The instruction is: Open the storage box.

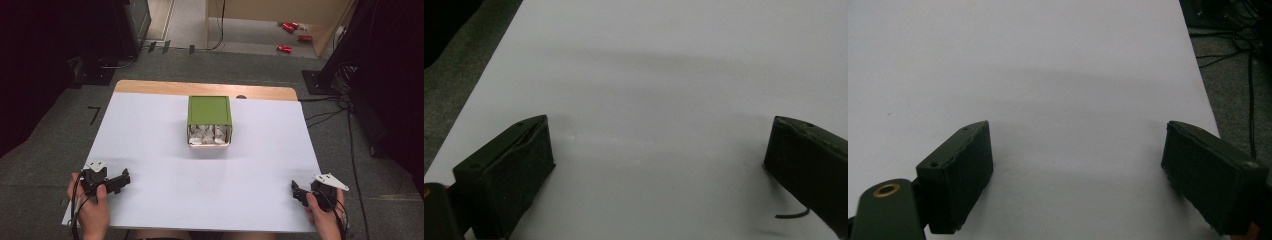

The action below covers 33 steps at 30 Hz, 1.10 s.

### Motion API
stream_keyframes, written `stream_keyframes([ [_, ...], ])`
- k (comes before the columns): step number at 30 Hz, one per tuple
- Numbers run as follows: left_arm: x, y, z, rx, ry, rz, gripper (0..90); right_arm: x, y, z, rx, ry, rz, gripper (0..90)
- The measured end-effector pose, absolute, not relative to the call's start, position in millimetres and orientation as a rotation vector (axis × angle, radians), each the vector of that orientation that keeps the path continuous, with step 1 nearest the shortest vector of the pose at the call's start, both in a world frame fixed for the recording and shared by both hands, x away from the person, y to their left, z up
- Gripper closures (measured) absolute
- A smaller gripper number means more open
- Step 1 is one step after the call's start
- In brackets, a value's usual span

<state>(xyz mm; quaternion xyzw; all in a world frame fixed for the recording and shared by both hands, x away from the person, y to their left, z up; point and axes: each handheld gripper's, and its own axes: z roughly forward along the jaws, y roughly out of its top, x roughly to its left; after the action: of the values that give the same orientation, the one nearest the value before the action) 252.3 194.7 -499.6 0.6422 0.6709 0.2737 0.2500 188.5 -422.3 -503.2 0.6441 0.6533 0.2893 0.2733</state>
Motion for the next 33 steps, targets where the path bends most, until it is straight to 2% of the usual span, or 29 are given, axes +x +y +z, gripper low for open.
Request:
stream_keyframes([
  [18,252.2,194.8,-499.5,1.744,1.827,0.744,0.0,188.3,-417.9,-495.7,1.763,1.755,0.800,14.4],
  [33,252.3,194.7,-499.4,1.746,1.826,0.747,0.0,200.3,-389.6,-459.4,1.698,1.770,0.914,14.4],
])
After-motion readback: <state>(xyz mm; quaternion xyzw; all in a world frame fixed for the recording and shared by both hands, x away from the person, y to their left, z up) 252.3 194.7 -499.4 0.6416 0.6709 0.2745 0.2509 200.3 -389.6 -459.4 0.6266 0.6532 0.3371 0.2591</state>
